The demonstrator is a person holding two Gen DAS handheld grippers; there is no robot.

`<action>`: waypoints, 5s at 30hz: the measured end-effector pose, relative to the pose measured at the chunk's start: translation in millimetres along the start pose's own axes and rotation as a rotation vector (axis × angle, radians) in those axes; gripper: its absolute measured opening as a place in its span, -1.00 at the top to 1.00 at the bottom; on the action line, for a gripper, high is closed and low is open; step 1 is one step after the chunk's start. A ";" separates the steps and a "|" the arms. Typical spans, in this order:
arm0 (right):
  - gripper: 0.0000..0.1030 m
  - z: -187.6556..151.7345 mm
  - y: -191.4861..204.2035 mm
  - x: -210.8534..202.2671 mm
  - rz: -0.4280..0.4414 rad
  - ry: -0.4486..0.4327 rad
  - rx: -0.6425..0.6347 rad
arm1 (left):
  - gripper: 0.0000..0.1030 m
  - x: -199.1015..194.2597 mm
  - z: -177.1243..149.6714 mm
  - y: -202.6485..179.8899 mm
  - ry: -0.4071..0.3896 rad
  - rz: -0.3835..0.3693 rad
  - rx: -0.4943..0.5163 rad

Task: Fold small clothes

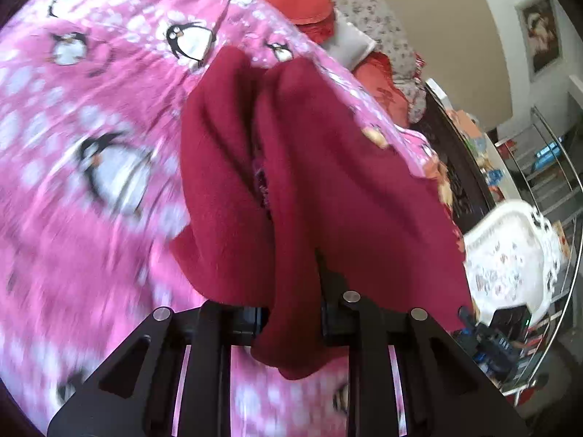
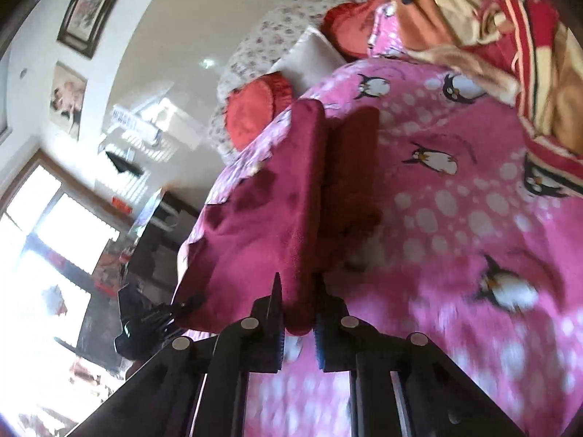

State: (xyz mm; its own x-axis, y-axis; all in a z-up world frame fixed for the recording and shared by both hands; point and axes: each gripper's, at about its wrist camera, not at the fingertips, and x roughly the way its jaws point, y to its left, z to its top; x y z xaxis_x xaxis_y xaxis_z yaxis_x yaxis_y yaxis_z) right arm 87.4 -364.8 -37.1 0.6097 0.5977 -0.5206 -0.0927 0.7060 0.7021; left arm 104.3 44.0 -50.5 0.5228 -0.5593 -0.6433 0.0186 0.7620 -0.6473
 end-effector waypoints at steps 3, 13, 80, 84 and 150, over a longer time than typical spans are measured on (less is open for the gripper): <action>0.77 -21.9 0.9 -28.4 0.001 0.049 0.023 | 0.61 -20.6 -33.3 1.3 0.030 -0.012 0.013; 0.64 -40.7 1.4 -96.1 -0.341 -0.133 0.069 | 0.30 -31.3 -85.0 22.0 0.034 -0.042 0.024; 0.80 53.0 165.5 145.5 -0.069 0.366 -0.276 | 0.53 -25.5 -102.1 -139.2 -0.163 0.133 0.525; 0.80 79.4 140.0 111.7 -0.081 0.357 -0.285 | 0.53 -3.4 -104.8 -185.9 -0.127 0.064 0.557; 0.48 -42.7 4.3 5.3 -0.355 0.037 -0.426 | 0.37 73.9 -123.5 -164.2 0.163 -0.062 0.422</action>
State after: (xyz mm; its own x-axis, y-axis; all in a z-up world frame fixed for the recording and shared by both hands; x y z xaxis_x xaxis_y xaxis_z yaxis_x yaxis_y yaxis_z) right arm 56.6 -342.4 -57.6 0.6344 0.3022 -0.7115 -0.2008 0.9532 0.2259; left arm 34.7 -162.8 -42.2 0.3697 -0.6260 -0.6866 0.4089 0.7732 -0.4847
